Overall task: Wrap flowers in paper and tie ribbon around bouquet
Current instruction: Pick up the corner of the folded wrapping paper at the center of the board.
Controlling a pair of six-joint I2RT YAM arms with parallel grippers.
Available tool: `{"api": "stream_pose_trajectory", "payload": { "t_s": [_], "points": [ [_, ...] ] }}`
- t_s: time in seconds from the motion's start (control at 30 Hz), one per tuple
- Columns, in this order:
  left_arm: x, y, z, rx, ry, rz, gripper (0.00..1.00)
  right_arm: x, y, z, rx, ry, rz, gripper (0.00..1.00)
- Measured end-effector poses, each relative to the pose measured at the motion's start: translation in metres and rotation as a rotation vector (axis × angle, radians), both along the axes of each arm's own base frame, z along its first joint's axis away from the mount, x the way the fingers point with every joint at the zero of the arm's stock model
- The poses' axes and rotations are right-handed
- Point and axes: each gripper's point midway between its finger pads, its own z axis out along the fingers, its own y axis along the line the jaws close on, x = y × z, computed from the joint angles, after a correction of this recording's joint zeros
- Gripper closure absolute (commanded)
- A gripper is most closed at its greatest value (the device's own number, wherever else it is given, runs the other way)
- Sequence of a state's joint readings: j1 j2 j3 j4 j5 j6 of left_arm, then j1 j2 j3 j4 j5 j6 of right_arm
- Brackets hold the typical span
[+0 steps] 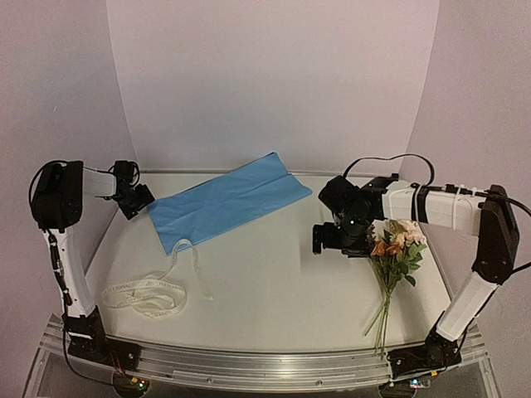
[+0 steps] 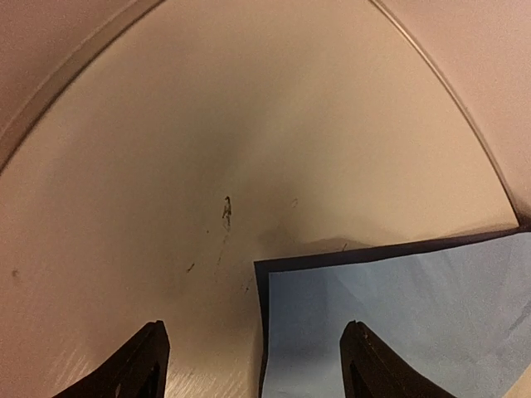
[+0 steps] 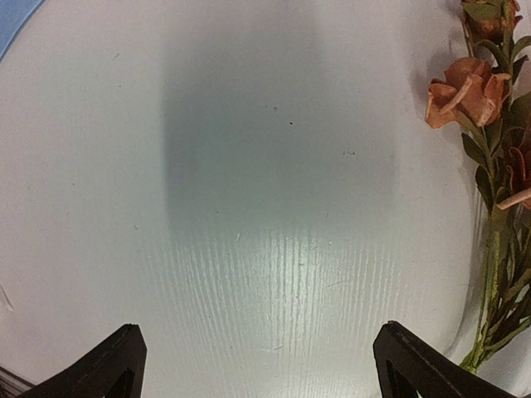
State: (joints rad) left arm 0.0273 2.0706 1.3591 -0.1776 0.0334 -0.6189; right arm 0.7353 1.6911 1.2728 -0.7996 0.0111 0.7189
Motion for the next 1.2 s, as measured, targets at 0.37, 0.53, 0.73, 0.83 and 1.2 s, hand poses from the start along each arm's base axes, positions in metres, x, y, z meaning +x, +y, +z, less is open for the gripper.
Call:
{"api": "stream_pose_trajectory", "payload": {
  "t_s": [0.37,0.53,0.73,0.83,1.2],
  "points": [
    [0.02,-0.01,0.012,-0.007,-0.075,-0.097,0.39,0.002,0.003,-0.006,-0.003,0.014,-0.002,0.02],
    [0.033,-0.012,0.01,-0.026,-0.089,-0.138,0.44,0.003,0.003,-0.007,-0.003,0.014,-0.005,0.02],
    [0.04,-0.019,-0.002,-0.068,-0.076,-0.176,0.46,0.003,0.003,-0.008,-0.006,0.018,-0.007,0.02],
    [0.043,-0.022,-0.006,-0.079,-0.072,-0.183,0.49,0.003,0.002,-0.009,-0.006,0.02,-0.012,0.02],
    [0.042,-0.03,-0.006,-0.126,-0.074,-0.208,0.99,0.004,0.001,-0.01,-0.006,0.023,-0.022,0.02]
  ]
}}
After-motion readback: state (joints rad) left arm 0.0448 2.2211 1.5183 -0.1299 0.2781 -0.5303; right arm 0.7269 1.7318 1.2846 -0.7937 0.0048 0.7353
